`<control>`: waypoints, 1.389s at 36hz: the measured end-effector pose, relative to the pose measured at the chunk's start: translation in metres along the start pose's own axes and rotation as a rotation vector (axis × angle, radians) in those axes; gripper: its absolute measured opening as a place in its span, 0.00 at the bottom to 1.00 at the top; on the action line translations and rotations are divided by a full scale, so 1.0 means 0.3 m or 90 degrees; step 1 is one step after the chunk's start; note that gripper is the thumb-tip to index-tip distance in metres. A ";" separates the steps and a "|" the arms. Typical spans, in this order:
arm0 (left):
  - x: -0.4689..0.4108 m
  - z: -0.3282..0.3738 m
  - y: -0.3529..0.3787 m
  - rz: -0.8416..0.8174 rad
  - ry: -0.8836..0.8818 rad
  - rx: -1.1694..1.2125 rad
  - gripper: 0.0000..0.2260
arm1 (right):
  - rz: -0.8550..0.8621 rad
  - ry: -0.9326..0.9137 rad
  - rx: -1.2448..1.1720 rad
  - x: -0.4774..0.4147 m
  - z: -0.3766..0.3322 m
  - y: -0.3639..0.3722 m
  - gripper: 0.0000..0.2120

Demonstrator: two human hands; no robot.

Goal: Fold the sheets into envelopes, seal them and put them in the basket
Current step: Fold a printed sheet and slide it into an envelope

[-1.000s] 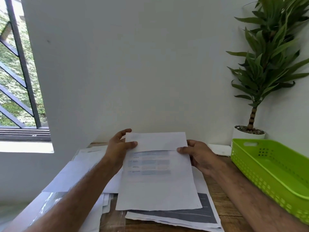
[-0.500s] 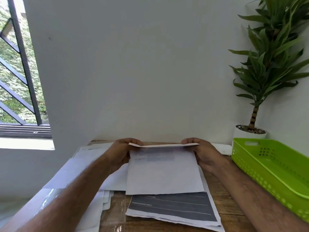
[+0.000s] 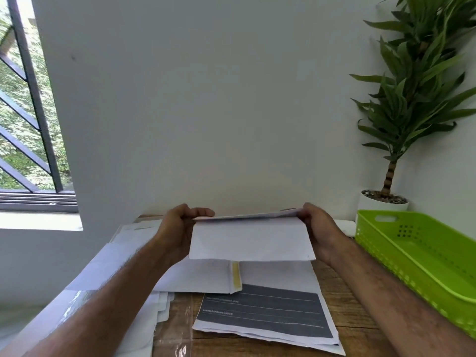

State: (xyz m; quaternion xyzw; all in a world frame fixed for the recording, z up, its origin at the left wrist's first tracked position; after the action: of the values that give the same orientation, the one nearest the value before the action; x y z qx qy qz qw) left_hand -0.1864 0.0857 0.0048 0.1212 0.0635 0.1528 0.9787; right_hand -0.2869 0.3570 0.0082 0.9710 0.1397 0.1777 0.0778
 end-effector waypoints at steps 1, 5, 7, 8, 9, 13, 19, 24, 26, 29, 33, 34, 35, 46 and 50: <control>-0.002 0.003 0.001 -0.006 0.011 0.014 0.17 | 0.001 0.002 -0.005 -0.007 -0.002 -0.005 0.18; -0.015 0.015 0.043 -0.044 0.037 0.007 0.11 | -0.033 -0.015 0.011 -0.008 -0.004 0.019 0.12; -0.023 0.013 0.049 -0.052 0.065 -0.020 0.06 | -0.039 -0.059 0.049 -0.004 -0.013 0.029 0.09; -0.027 0.012 0.046 -0.047 0.081 -0.031 0.10 | -0.035 -0.075 0.063 -0.005 -0.016 0.030 0.14; -0.030 0.016 0.044 -0.041 0.093 -0.041 0.14 | -0.027 -0.080 0.065 -0.003 -0.017 0.030 0.18; -0.033 0.022 0.040 -0.026 0.115 -0.040 0.24 | -0.003 -0.092 0.033 0.000 -0.021 0.027 0.24; -0.044 0.043 -0.003 0.035 0.163 -0.003 0.24 | -0.094 -0.006 0.105 -0.006 0.032 0.080 0.16; -0.041 0.047 -0.005 0.019 0.161 -0.012 0.15 | -0.125 0.018 0.159 -0.007 0.058 0.097 0.16; -0.043 0.044 0.004 0.004 0.150 -0.009 0.13 | -0.089 -0.015 0.127 -0.013 0.033 0.077 0.17; -0.038 0.024 0.039 -0.057 0.119 -0.023 0.15 | -0.020 -0.068 0.083 -0.004 -0.005 0.038 0.17; -0.024 0.002 0.065 -0.098 0.093 -0.063 0.15 | 0.013 -0.096 0.072 0.015 -0.027 0.023 0.14; -0.025 0.000 0.065 -0.097 0.093 -0.076 0.15 | 0.012 -0.097 0.072 0.017 -0.028 0.023 0.14; -0.026 -0.003 0.063 -0.095 0.093 -0.092 0.15 | 0.011 -0.097 0.074 0.017 -0.026 0.023 0.15; -0.031 0.033 0.008 -0.030 0.135 -0.205 0.17 | -0.011 -0.001 0.062 -0.005 0.017 0.024 0.08; -0.040 0.023 0.005 -0.027 0.106 -0.100 0.13 | -0.050 0.010 -0.016 -0.004 0.017 0.032 0.10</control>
State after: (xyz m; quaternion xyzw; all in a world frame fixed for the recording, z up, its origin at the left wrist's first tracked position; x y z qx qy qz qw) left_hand -0.1969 0.0817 0.0129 0.0292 0.1349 0.1460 0.9796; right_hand -0.2836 0.3471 0.0050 0.9624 0.1756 0.1838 0.0961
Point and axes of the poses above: each hand's wrist, its own x-axis away from the middle knuckle, its own y-axis out of the palm, z = x × y, the point moved 10 cm from there along -x, towards the middle knuckle, and after that the axes turned 13 degrees about y, right-handed, at the moved point
